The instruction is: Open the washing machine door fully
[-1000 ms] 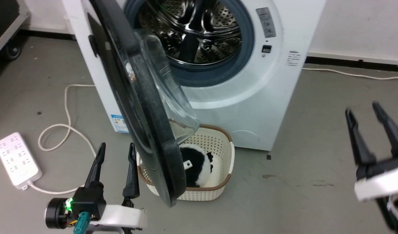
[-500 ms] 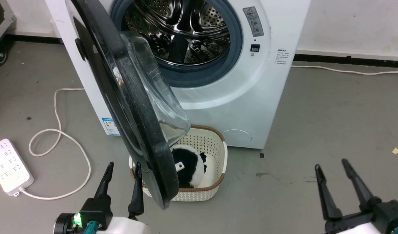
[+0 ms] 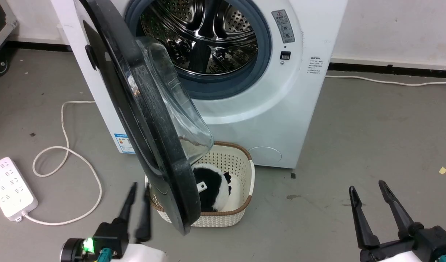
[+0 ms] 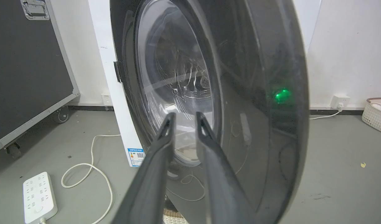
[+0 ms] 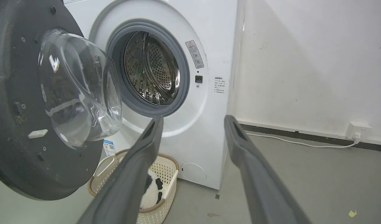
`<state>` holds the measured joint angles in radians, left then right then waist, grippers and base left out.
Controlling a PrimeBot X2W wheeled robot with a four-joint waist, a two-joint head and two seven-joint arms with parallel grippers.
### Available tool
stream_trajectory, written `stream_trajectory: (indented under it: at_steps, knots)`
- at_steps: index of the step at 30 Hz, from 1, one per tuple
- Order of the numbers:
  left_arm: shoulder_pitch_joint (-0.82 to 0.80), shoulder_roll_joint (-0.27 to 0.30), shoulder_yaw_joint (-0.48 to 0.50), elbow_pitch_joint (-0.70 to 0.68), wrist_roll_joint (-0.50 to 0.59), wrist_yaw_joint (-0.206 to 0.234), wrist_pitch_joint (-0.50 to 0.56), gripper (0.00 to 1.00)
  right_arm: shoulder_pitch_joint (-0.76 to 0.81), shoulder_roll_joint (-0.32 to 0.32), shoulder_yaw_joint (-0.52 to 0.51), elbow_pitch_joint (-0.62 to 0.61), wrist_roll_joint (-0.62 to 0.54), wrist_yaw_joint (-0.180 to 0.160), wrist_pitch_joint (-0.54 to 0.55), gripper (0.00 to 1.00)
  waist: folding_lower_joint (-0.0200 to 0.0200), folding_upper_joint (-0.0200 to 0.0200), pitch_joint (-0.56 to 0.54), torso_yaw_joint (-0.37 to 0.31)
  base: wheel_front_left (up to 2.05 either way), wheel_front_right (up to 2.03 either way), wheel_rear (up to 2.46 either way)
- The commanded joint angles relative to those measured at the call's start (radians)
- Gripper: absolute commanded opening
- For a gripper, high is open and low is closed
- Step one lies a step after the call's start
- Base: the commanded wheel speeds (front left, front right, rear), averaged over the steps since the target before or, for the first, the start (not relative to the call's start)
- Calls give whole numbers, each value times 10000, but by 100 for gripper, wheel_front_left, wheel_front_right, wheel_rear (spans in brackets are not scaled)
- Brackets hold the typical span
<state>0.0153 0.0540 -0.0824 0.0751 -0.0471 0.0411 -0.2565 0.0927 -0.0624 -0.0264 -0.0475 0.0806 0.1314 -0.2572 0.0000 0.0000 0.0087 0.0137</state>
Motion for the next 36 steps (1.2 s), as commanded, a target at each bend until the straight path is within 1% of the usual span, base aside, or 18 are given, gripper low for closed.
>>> stream_trajectory:
  at_steps: [1,2,3,4,6,10,12,13,14,18,20,25,28,31,34,36]
  knots:
    - [-20,21,30,-58,37,23,-53,0,80,57,-3,0,54,-7,-44,100,0,0,-14,-6,0,0,0]
    - [-42,20,54,-127,46,34,-53,0,67,61,-2,-7,71,-7,-44,100,0,0,-25,-15,0,0,0]
    - [-155,13,227,-476,-84,110,-53,0,39,69,10,-34,94,-7,-44,100,0,0,-42,-33,0,0,0]
    - [-155,13,227,-476,-84,110,-53,0,39,69,10,-34,94,-7,-44,100,0,0,-42,-33,0,0,0]
    - [-359,-6,525,-1246,-435,257,-53,0,17,76,18,-72,110,-7,-45,100,0,0,-53,-35,0,0,0]
    - [-918,-24,993,-2928,-580,615,-53,0,17,85,15,-110,116,-7,-45,100,0,0,-74,-4,0,0,0]
    - [-1269,-28,1184,-3668,-553,712,-53,0,14,88,35,-107,118,-7,-45,100,0,0,-93,-7,0,0,0]
    - [-1434,-29,1245,-3970,-528,718,-53,0,15,90,42,-102,121,-7,-45,100,0,0,-104,-9,0,0,0]
    - [-1916,-3,1350,-4557,-412,590,-53,0,-9,94,92,-80,143,-7,-45,100,0,0,-124,-39,0,0,0]
    - [-2377,59,1139,-4960,-183,323,-53,0,-57,99,151,-56,162,-7,-45,100,0,0,-157,-102,0,0,0]
    - [-2424,55,806,-4989,-31,196,-53,0,-75,102,167,-55,172,-7,-45,100,0,0,-170,-134,0,0,0]
    - [-2073,43,-425,-4470,491,-122,39,0,-86,108,183,-32,221,-7,-45,100,0,0,-179,-210,0,0,0]
    - [-1819,19,-1254,-4055,513,-281,173,0,-71,111,165,-6,252,-7,-45,100,0,0,-140,-207,0,0,0]
    - [-1527,3,-2034,-3368,498,-440,292,0,-65,113,212,67,249,-7,-45,100,0,0,-129,-212,0,0,0]
    - [-1301,-13,-2636,-2560,327,-502,417,0,-97,114,215,97,254,-7,-45,100,0,0,-107,-205,0,0,0]
    - [-1220,-20,-2888,-1941,170,-468,447,0,-116,115,207,101,273,-7,-45,100,0,0,-92,-193,0,0,0]
